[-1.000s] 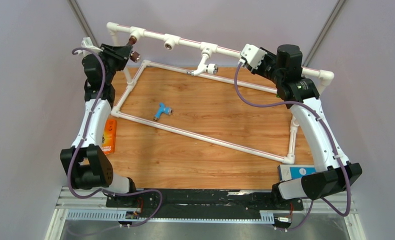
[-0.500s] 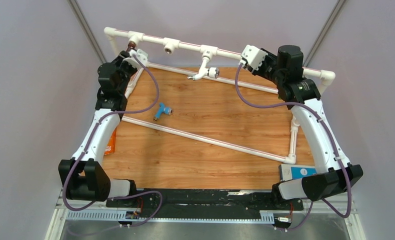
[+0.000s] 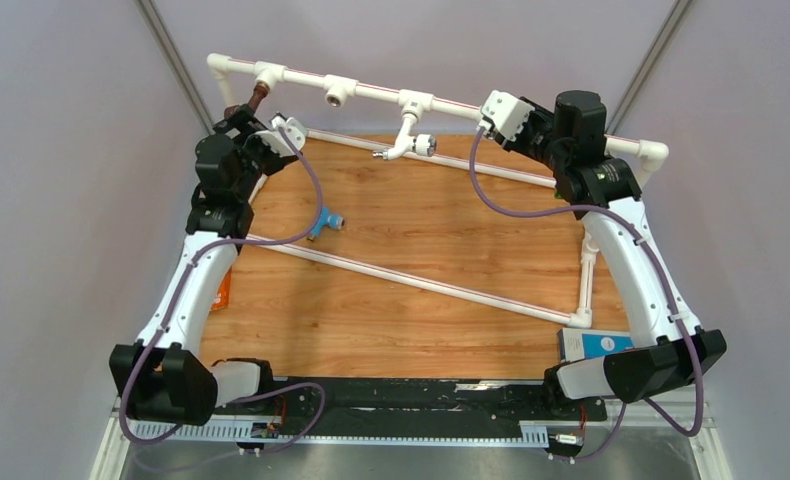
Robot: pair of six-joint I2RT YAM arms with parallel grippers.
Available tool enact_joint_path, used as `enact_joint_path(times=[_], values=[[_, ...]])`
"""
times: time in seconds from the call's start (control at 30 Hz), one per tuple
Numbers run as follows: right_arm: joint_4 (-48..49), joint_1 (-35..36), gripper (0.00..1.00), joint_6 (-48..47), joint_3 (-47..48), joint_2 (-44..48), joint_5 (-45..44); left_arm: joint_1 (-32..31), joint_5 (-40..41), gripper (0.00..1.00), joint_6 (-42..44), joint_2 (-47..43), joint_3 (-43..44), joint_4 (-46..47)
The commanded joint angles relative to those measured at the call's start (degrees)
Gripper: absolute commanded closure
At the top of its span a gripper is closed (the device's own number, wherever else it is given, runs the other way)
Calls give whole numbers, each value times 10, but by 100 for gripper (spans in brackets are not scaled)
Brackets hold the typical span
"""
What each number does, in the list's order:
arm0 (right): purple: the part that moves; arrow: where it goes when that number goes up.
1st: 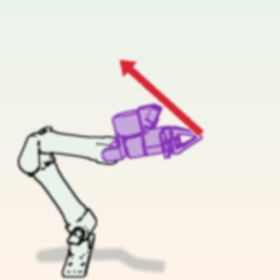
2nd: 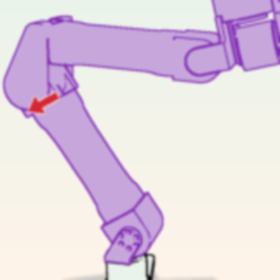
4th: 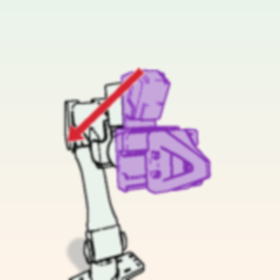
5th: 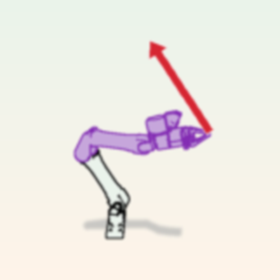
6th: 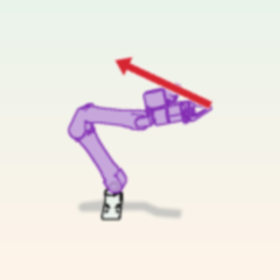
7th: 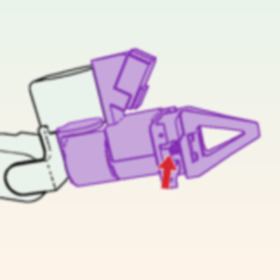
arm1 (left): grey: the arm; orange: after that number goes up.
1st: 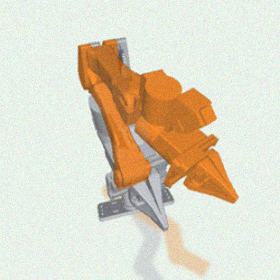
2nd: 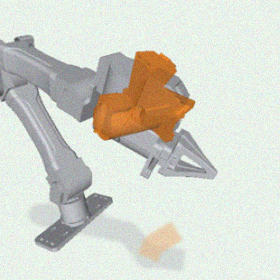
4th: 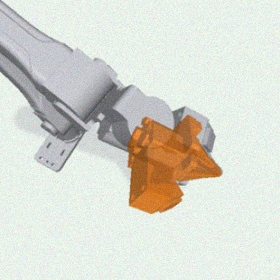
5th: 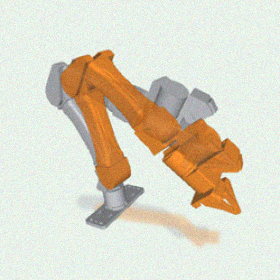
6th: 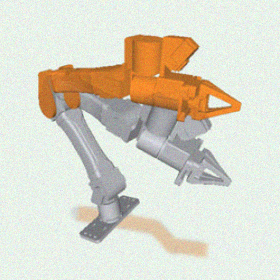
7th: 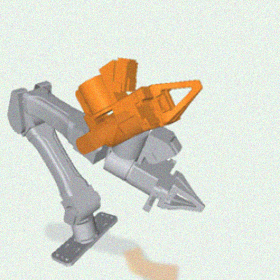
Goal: Install the water faucets
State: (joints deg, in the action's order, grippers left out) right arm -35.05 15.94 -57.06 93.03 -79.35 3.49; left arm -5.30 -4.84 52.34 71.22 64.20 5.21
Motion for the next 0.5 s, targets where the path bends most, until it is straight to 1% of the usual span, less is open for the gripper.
enact_joint_path(times=[0.0,0.03,0.13,0.17,0.2,0.23,0.27,0.3,0.33,0.4,0.43,0.47], values=[[-25,15,100,91,-12,-12,57,17,-69,7,-184,-68,0,17],[-26,15,100,92,-11,-12,58,27,-75,5,-244,-74,0,21],[-25,15,100,92,-12,-12,57,49,-112,3,-366,-107,1,8],[-25,15,100,92,-13,-12,57,49,-117,2,-429,-113,2,-7],[-25,15,100,92,-13,-12,57,68,-134,1,-457,-121,9,-17],[-25,15,100,92,-13,-12,57,76,-140,0,-519,-123,15,-39],[-26,15,100,92,-13,-12,57,79,-142,0,-557,-127,30,-49],[-25,15,100,92,-13,-13,57,82,-148,0,-623,-127,46,-75],[-26,15,100,92,-12,-14,57,83,-147,0,-654,-127,52,-85],[-25,16,100,93,-11,-16,57,87,-136,1,-795,-128,67,-101],[-25,15,100,93,-12,-14,58,88,-122,1,-826,-129,71,-107],[-25,16,100,93,-13,-14,57,93,-114,1,-896,-130,70,-109]])
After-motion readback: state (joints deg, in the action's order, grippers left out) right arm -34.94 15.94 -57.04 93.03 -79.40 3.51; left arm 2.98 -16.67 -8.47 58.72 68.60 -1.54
